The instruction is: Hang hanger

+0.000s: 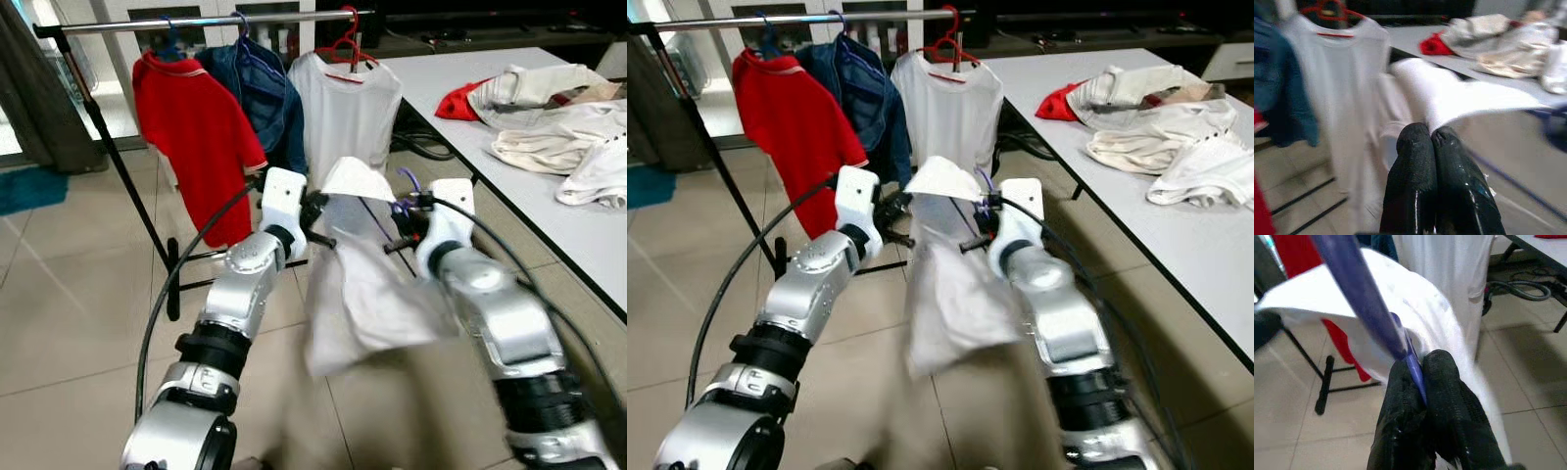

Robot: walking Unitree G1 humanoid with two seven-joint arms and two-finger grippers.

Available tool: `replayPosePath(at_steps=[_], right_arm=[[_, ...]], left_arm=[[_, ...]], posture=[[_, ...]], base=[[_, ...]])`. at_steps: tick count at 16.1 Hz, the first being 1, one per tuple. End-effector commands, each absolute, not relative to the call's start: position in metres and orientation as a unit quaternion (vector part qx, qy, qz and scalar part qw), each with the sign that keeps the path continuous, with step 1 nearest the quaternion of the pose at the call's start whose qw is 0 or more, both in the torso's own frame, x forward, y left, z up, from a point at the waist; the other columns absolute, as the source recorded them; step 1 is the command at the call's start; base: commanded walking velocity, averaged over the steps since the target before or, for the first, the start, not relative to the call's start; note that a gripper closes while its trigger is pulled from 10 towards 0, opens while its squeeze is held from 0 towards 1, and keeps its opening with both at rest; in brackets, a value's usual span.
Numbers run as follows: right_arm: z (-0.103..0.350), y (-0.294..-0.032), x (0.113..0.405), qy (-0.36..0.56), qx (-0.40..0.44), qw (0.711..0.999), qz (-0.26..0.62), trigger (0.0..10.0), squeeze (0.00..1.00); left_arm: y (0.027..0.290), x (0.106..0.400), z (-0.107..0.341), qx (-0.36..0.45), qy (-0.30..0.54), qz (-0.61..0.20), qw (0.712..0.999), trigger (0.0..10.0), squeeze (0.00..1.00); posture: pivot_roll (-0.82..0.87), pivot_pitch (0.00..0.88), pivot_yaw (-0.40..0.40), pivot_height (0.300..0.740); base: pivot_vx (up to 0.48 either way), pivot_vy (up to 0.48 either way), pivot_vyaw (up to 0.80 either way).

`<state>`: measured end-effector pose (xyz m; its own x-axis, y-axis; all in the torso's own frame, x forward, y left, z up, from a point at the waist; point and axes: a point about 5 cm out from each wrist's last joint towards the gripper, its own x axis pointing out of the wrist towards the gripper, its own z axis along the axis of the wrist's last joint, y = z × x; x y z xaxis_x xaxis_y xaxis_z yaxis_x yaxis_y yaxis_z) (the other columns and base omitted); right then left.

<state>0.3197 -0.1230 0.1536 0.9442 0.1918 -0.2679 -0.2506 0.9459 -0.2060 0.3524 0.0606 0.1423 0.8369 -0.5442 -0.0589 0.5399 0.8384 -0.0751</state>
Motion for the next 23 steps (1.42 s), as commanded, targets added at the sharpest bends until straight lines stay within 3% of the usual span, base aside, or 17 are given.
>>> replayPosePath(at_steps=[1,4,8,13,16,19,21,23], right_arm=[[0.168,-0.120,0.326,0.080,-0.114,0.985,0.099,10.0,0.00],[0.182,-0.084,0.331,0.020,-0.092,0.983,0.160,10.0,0.00],[0.179,-0.076,0.329,0.014,-0.098,0.976,0.196,10.0,0.00],[0.128,-0.108,0.317,0.137,-0.135,0.963,0.190,10.0,0.00],[0.079,-0.144,0.281,0.298,-0.238,0.891,0.247,10.0,0.00],[0.089,-0.151,0.282,0.282,-0.230,0.901,0.237,10.0,0.00],[0.121,-0.143,0.291,0.193,-0.167,0.940,0.225,10.0,0.00],[0.141,-0.143,0.294,0.152,-0.132,0.961,0.191,10.0,0.00]], left_arm=[[0.046,0.346,0.145,-0.037,0.038,-0.322,0.945,0.0,0.00],[0.023,0.335,0.141,-0.069,0.057,-0.372,0.924,0.0,0.00],[0.029,0.335,0.143,-0.078,0.049,-0.360,0.928,0.0,0.00],[0.064,0.348,0.154,-0.074,0.023,-0.299,0.951,0.0,0.00],[0.125,0.371,0.165,-0.074,0.011,-0.150,0.986,0.0,0.00],[0.128,0.371,0.162,-0.063,0.032,-0.172,0.983,0.0,0.00],[0.123,0.368,0.147,-0.055,0.060,-0.188,0.979,0.0,0.00],[0.120,0.366,0.138,-0.050,0.078,-0.192,0.977,0.0,0.00]], posture=[[-0.13,0.000,0.013,0.740],[-0.13,0.000,0.011,0.740],[-0.13,0.000,0.003,0.740],[-0.13,0.000,-0.002,0.740],[-0.13,0.000,-0.005,0.740],[-0.13,0.000,-0.005,0.740],[-0.13,0.002,-0.012,0.740],[-0.13,0.007,-0.015,0.740]], base=[[0.000,0.000,0.00],[0.000,0.000,0.00],[0.000,0.000,0.00],[0.000,0.000,0.00],[0.000,0.000,0.00],[0.000,0.000,0.00],[0.000,0.000,0.00],[0.000,0.000,0.00]])
